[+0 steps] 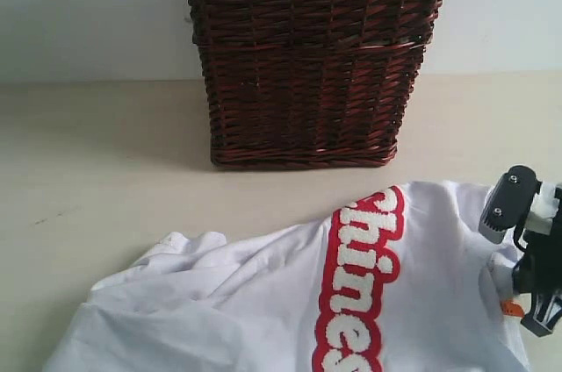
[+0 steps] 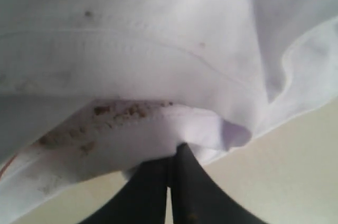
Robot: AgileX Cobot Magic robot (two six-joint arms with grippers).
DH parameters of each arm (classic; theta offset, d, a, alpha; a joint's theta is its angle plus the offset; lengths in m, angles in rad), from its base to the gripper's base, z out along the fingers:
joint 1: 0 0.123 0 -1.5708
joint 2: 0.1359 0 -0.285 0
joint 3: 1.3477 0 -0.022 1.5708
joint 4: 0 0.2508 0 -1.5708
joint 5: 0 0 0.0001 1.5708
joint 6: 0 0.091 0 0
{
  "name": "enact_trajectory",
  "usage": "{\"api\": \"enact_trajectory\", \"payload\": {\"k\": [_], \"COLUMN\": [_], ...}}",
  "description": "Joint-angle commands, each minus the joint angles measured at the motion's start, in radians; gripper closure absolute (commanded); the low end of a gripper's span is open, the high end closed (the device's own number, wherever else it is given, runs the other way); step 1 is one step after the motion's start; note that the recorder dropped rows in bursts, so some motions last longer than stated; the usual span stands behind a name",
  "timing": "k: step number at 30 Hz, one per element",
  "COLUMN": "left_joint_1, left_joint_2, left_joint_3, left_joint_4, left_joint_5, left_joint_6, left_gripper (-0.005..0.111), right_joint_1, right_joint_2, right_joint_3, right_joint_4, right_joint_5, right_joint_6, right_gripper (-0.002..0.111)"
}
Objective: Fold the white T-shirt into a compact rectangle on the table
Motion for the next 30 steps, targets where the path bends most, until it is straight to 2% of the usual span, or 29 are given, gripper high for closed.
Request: {"api": "enact_trajectory", "payload": {"k": [1, 7, 14, 17, 19, 23, 26, 30], "left_joint_1": [0.003, 0.003, 0.003, 0.003, 0.003, 0.003, 0.003, 0.003], "left_joint_2": [-0.006, -0.006, -0.006, -0.006, -0.006, -0.006, -0.006, -0.006], "left_joint_3": [0.004, 0.004, 0.004, 0.004, 0.004, 0.004, 0.004, 0.004], "left_joint_4": [0.003, 0.003, 0.003, 0.003, 0.003, 0.003, 0.003, 0.003], "left_joint_5": [0.003, 0.003, 0.003, 0.003, 0.003, 0.003, 0.003, 0.003], "left_joint_6": [0.001, 0.001, 0.001, 0.001, 0.001, 0.001, 0.001, 0.001], "left_gripper": [0.107, 0.107, 0.107, 0.107, 0.107, 0.107, 0.107, 0.107], "right_joint_1": [0.002, 0.002, 0.002, 0.002, 0.002, 0.002, 0.002, 0.002], "right_joint_2": [-0.041, -0.086, -0.211, -0.240, -0.243, -0.236, -0.225, -0.223], "right_joint_3": [0.004, 0.002, 0.002, 0.002, 0.002, 0.002, 0.002, 0.002], "right_joint_4": [-0.012, -0.012, -0.110, -0.229, -0.344, -0.355, -0.355, -0.355], "right_joint_5": [-0.219, -0.510, -0.566, -0.495, -0.366, -0.257, -0.257, -0.293], "right_joint_6": [-0.003, -0.012, 0.070, 0.148, 0.149, 0.189, 0.265, 0.376], "right_gripper": [0.108, 0.108, 0.108, 0.108, 0.108, 0.107, 0.092, 0.058]}}
